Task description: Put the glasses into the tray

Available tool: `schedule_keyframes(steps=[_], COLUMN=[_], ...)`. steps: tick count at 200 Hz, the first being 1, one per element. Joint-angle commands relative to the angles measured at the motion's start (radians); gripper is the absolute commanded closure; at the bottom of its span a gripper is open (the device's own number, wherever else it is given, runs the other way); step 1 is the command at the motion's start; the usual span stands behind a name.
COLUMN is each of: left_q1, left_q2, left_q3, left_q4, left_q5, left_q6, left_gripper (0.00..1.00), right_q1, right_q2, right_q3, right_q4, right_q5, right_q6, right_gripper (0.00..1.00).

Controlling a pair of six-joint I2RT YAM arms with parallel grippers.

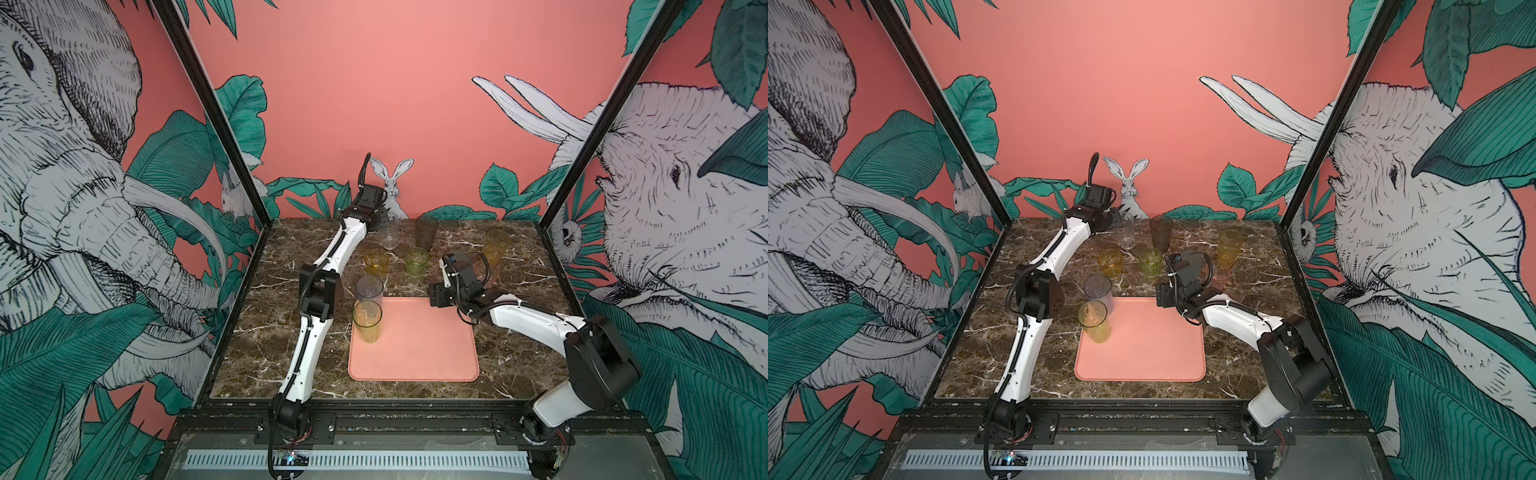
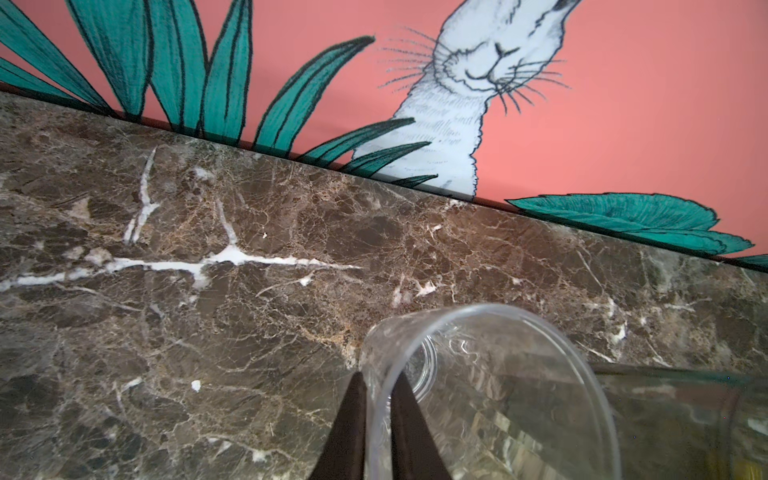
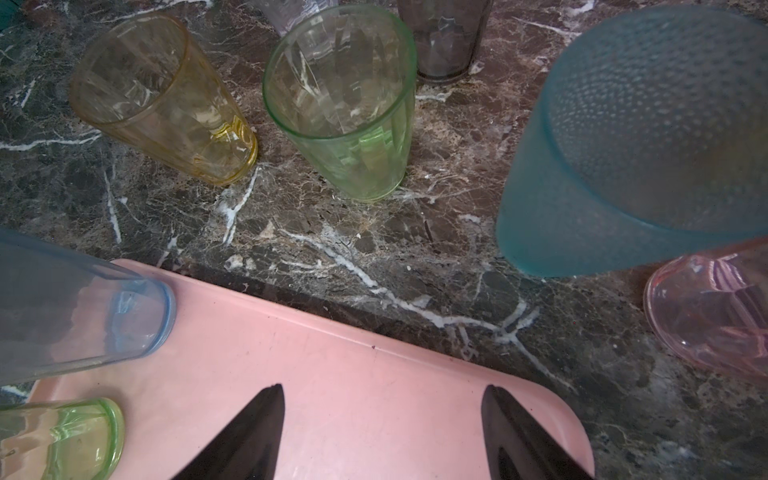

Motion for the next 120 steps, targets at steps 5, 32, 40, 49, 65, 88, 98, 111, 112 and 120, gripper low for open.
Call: schedule_keyframes(steps=[5, 32, 40, 49, 65, 88, 98, 111, 112, 120], left_q1=[0.010, 0.012, 0.013, 0.015, 0.018, 0.022, 0.025, 0.027, 0.028, 0.029], left_q2=[-0.035, -0.049, -0.059, -0.073, -0.101, -0.128, -0.133, -0.142, -0.143, -0.149], left_q3=[-0.015, -0.033, -0.052, -0.074, -0.113, -0.142, -0.143, -0.144, -0.144, -0.145], left_q4=[-0.006, -0.004, 0.006, 0.019, 0.047, 0.062, 0.058, 0.053, 0.052, 0.046], left_q5=[0.000, 0.024, 0.031, 0.036, 0.046, 0.059, 0.068, 0.072, 0.072, 0.076], left_q6=[-0.018, -0.040, -0.049, -0.057, -0.072, -0.088, -0.091, -0.092, -0.092, -0.091], left_gripper=[0.87, 0.93, 0.94, 0.96, 0.98, 1.00, 1.00, 1.00, 1.00, 1.00], right_q1=[-0.004, -0.005, -0.005, -0.005, -0.005, -0.004, -0.005, -0.004, -0.006, -0.005], right_q2=[-0.010, -0.006, -0.004, -0.002, -0.001, 0.005, 0.009, 0.010, 0.010, 0.010], right_q3=[0.002, 0.005, 0.010, 0.015, 0.014, 0.018, 0.020, 0.023, 0.023, 0.024], right_q4=[0.015, 0.011, 0.005, -0.002, -0.001, -0.004, -0.006, -0.008, -0.009, -0.010], right_q5=[-0.001, -0.006, -0.009, -0.010, -0.012, -0.015, -0.019, -0.019, -0.019, -0.019], right_q6=[0.005, 0.005, 0.005, 0.005, 0.005, 0.005, 0.005, 0.005, 0.005, 0.005], right_gripper=[0.23, 0.23, 0.23, 0.23, 0.23, 0.23, 0.23, 0.23, 0.23, 0.23])
